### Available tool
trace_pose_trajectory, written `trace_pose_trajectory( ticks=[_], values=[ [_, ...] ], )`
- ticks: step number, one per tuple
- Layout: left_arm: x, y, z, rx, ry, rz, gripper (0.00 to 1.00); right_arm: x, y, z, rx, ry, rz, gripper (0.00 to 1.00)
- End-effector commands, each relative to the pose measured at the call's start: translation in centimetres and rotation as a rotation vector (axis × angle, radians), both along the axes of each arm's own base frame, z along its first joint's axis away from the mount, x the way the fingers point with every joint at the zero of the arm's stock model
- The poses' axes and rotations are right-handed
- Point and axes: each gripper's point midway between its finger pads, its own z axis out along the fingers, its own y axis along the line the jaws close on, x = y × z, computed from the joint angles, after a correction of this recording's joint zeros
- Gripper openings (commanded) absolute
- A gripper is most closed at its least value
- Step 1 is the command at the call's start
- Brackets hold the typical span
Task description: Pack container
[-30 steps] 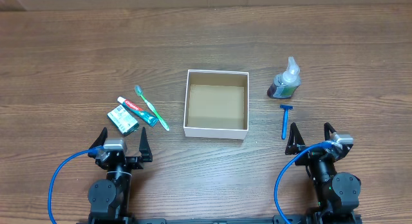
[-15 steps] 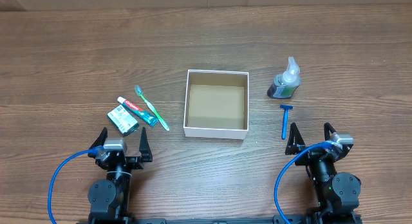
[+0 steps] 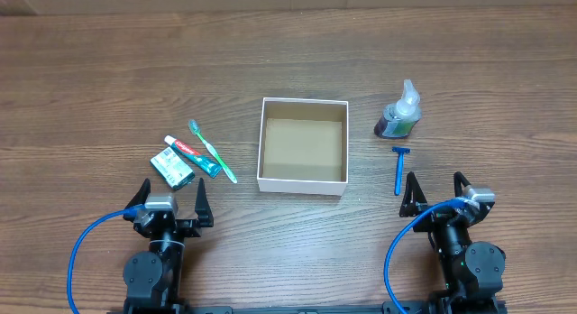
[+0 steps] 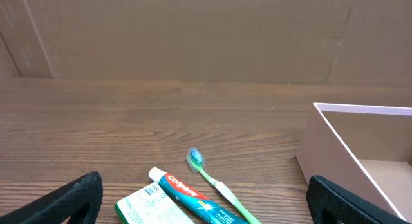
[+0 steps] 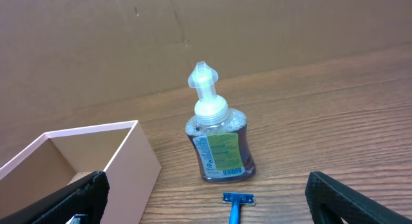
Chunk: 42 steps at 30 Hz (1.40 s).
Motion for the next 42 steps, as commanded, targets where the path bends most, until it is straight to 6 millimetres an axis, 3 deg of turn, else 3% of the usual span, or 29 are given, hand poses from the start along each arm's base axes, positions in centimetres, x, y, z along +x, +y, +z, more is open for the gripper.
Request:
trace_pose_trajectory(
  ticks=[1,11,17,20,28,31,35,39,42],
  values=[
    [0.0,0.0,0.1,0.017,-0.010,-0.006,1.00,0.0,-0.1,0.4,0.000,-0.016,-0.005,1.00],
    [0.0,0.0,0.1,0.017,-0.010,-0.006,1.00,0.0,0.1,0.5,0.002,-0.022,0.007,1.00],
    [0.0,0.0,0.1,0.017,-0.010,-0.006,1.00,-0.7,3.3,0.7,0.222,0.013,0.178,1.00],
    [0.0,0.0,0.1,0.017,-0.010,-0.006,1.00,-0.7,3.4,1.1,0.214,0.004,0.185,1.00],
    [0.0,0.0,0.1,0.017,-0.010,-0.006,1.00,-0.4,2.4,7.9,0.138,-0.026,0.132,1.00],
    [0.0,0.0,0.1,0.017,-0.010,-0.006,1.00,1.4,2.2,9.6,0.118,0.119,0.107,1.00],
    [0.0,0.0,0.1,0.017,-0.010,-0.006,1.00,6.1,1.9,10.8,0.044,0.403,0.084,1.00],
    [0.0,0.0,0.1,0.017,-0.010,-0.006,1.00,11.1,2.1,9.9,-0.003,0.557,0.097,1.00],
    [0.0,0.0,0.1,0.017,-0.010,-0.006,1.00,14.4,2.1,8.5,-0.099,0.573,0.123,1.00]
  ],
)
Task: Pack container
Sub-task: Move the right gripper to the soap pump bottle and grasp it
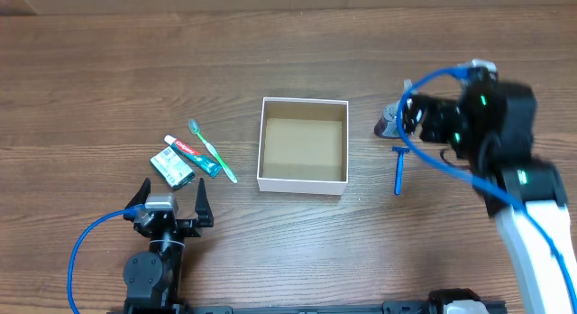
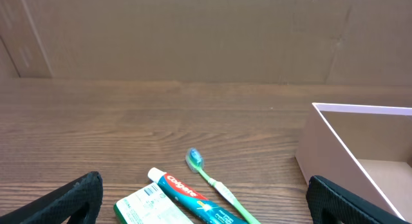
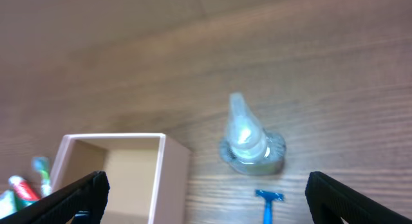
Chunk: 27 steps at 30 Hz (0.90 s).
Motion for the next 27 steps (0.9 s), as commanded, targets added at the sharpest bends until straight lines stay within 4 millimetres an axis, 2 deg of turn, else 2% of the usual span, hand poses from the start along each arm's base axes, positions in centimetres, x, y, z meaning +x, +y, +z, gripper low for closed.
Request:
trace_pose_trajectory(
  ticks=[1,6,10,13,15,16,17,20,23,27],
  values=[
    [0.0,0.0,0.1,0.018,-0.008,-0.003,1.00,2.9,-0.3,-0.4,-0.122,-0.029,0.071,1.00],
    [0.0,0.0,0.1,0.018,-0.008,-0.003,1.00,5.1,-1.6,-3.0,-0.198,0.006,0.035,1.00],
    [0.0,0.0,0.1,0.018,-0.008,-0.003,1.00,6.3,-1.5,-7.0,-0.215,0.092,0.059,1.00],
    [0.0,0.0,0.1,0.018,-0.008,-0.003,1.00,7.0,-1.5,-9.1,-0.216,0.129,0.063,0.99],
    [0.0,0.0,0.1,0.018,-0.008,-0.003,1.00,7.3,-1.5,-9.5,-0.216,0.132,0.063,0.90],
    [0.0,0.0,0.1,0.018,-0.008,-0.003,1.00,7.4,-1.5,-9.4,-0.215,0.127,0.063,0.83],
    [0.0,0.0,0.1,0.018,-0.008,-0.003,1.00,7.7,-1.5,-9.2,-0.215,0.115,0.061,0.72],
    [0.0,0.0,0.1,0.018,-0.008,-0.003,1.00,7.7,-1.4,-9.2,-0.211,0.113,0.059,0.65],
    [0.0,0.0,0.1,0.018,-0.008,-0.003,1.00,7.7,-1.1,-9.2,-0.198,0.111,0.073,0.49],
    [0.0,0.0,0.1,0.018,-0.008,-0.003,1.00,7.7,-0.6,-9.1,-0.177,0.106,0.094,0.49]
  ],
)
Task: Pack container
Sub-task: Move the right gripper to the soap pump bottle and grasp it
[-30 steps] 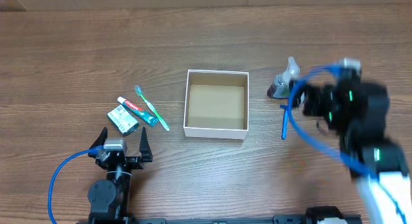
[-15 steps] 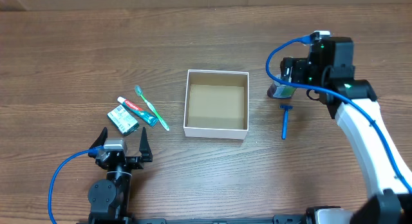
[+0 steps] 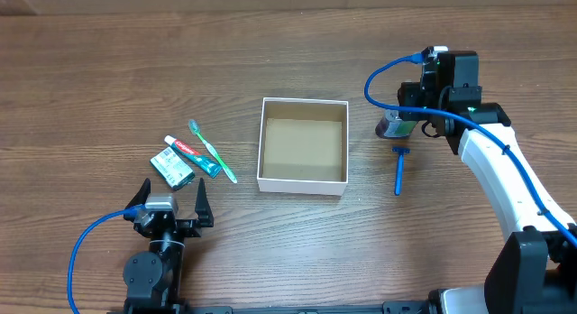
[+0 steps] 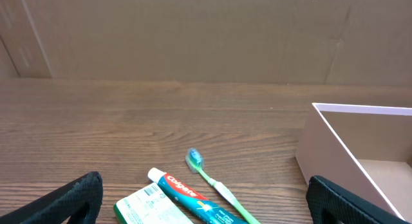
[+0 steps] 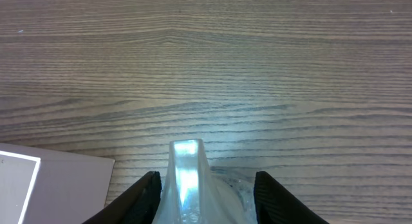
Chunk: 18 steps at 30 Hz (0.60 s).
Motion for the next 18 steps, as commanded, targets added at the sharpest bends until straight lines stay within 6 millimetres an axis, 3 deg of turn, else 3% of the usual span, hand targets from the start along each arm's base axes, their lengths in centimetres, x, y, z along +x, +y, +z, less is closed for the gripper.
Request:
trace_pose_trajectory(
  ticks=[1,10,15,18],
  values=[
    [0.0,0.0,0.1,0.018,-0.008,-0.003,1.00,0.8,0.6,1.7,0.028,-0.044,0.022,0.48],
    [0.0,0.0,0.1,0.018,-0.008,-0.003,1.00,0.9,2.4,2.0,0.018,-0.062,0.058,0.35],
    [0.0,0.0,0.1,0.018,-0.008,-0.003,1.00,1.0,1.4,2.3,-0.059,-0.072,0.006,0.32],
    [0.0,0.0,0.1,0.018,-0.008,-0.003,1.00,1.0,1.4,3.7,-0.058,-0.084,0.004,0.31]
  ],
)
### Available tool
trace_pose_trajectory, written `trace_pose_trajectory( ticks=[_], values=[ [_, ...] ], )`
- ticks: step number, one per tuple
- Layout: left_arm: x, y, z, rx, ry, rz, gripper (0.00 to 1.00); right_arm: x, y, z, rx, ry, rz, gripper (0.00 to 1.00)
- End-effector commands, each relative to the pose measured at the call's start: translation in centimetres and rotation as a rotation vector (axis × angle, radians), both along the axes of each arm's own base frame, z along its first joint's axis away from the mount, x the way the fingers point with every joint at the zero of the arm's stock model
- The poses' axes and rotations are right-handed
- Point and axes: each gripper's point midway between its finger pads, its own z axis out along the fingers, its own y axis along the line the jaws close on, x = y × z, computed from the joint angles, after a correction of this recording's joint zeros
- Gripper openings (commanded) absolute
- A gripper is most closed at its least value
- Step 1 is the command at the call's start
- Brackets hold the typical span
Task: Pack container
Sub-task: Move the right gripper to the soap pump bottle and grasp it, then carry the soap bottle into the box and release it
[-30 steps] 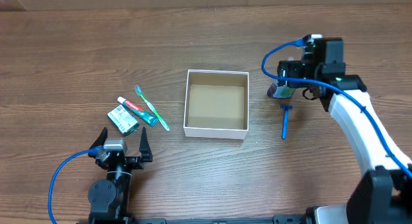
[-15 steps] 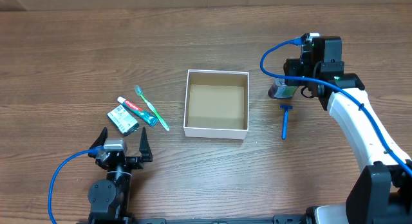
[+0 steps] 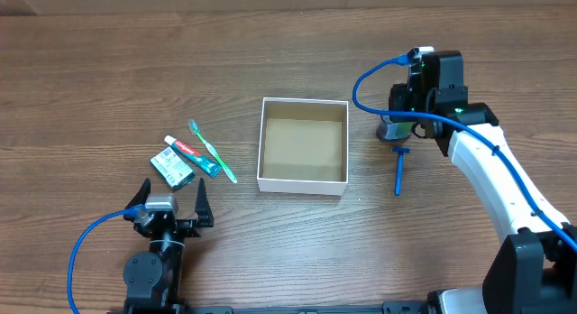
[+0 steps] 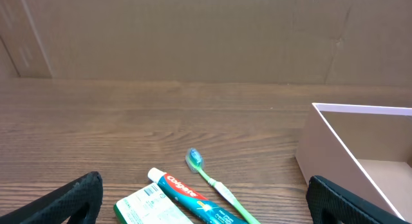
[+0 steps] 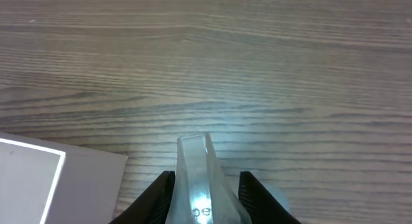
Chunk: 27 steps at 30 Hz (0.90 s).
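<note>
The open white box [image 3: 261,144] sits mid-table; its corner [image 5: 45,185] shows in the right wrist view. Right of it stands a clear pump soap bottle [image 3: 388,130]. My right gripper [image 3: 406,115] is down over it, with the black fingers [image 5: 161,192] pressed on both sides of the pump head [image 5: 196,172]. A blue razor [image 3: 398,171] lies just in front of the bottle. Left of the box lie a green toothbrush [image 3: 213,152], a toothpaste tube [image 3: 193,155] and a green packet [image 3: 171,166]. My left gripper [image 3: 171,206] rests open behind them [image 4: 205,201].
A brown cardboard wall [image 4: 193,37] closes the far side of the wooden table [image 3: 108,70]. Blue cables loop from both arms. The right arm's white link [image 3: 505,188] stretches over the table's right side.
The right gripper's fingers have drawn in from either side of the pump head and now touch it. The gripper has shifted slightly left. The left arm has not moved.
Both grippers first rested open at the near edge, the bottle and razor in front of the right one. Then the right arm was raised over the bottle. Then its open fingers straddled the pump head, and now they grip it. The left side stayed unchanged.
</note>
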Motion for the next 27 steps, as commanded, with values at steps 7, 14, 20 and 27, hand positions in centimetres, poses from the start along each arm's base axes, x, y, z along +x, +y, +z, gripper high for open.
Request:
trace_pose_trajectory(
  ticks=[7,14,20,27],
  values=[
    [0.0,0.0,0.1,0.018,-0.008,-0.003,1.00,0.1,-0.7,12.1,0.007,-0.229,-0.085,0.28],
    [0.0,0.0,0.1,0.018,-0.008,-0.003,1.00,-4.9,4.0,20.1,0.237,-0.384,-0.100,0.27],
    [0.0,0.0,0.1,0.018,-0.008,-0.003,1.00,-6.8,8.9,21.2,0.296,-0.406,-0.058,0.27],
    [0.0,0.0,0.1,0.018,-0.008,-0.003,1.00,-4.3,14.2,16.2,0.212,-0.340,-0.018,0.27]
  ],
)
